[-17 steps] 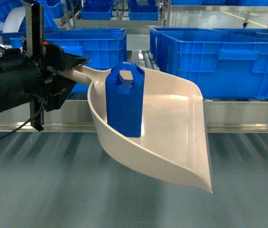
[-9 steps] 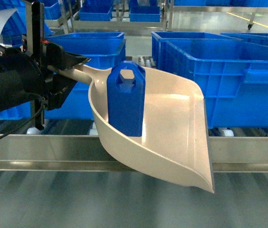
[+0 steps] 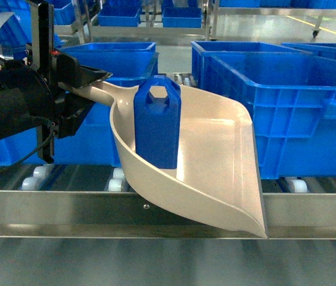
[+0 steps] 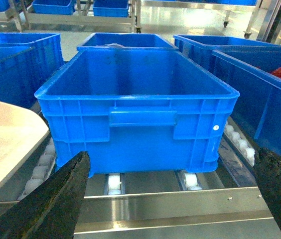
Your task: Place part in tray to right shelf
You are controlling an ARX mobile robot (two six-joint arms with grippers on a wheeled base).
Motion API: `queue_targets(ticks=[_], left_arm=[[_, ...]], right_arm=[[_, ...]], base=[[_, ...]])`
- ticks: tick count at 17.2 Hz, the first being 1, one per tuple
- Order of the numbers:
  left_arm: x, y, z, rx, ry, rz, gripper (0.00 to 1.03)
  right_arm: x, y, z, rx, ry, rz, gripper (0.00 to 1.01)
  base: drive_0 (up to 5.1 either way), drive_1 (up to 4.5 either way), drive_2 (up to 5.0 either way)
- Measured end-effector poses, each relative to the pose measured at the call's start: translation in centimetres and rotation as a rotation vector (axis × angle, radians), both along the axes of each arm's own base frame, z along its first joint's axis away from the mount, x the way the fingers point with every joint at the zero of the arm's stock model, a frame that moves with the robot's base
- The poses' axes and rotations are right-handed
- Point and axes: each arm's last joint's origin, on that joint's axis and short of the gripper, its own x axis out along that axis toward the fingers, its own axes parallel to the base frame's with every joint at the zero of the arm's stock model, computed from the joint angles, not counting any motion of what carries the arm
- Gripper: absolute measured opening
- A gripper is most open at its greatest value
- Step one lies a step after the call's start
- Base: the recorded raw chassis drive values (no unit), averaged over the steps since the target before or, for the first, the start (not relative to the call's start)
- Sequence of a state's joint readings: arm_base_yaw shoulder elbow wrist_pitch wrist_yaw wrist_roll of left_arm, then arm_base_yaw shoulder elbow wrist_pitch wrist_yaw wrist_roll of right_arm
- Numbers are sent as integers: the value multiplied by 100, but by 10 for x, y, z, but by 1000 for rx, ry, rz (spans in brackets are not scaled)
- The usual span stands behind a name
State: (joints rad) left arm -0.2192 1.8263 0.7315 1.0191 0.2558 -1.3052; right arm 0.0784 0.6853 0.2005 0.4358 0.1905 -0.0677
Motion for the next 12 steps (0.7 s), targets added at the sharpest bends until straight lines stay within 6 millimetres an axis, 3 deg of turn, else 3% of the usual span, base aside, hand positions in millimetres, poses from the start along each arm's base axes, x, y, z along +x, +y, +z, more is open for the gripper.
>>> queue_targets(ticks=[12], left_arm=[[0,0,0,0,0,0,16]], right_arm=[[0,0,0,0,0,0,98]], base=[[0,0,0]])
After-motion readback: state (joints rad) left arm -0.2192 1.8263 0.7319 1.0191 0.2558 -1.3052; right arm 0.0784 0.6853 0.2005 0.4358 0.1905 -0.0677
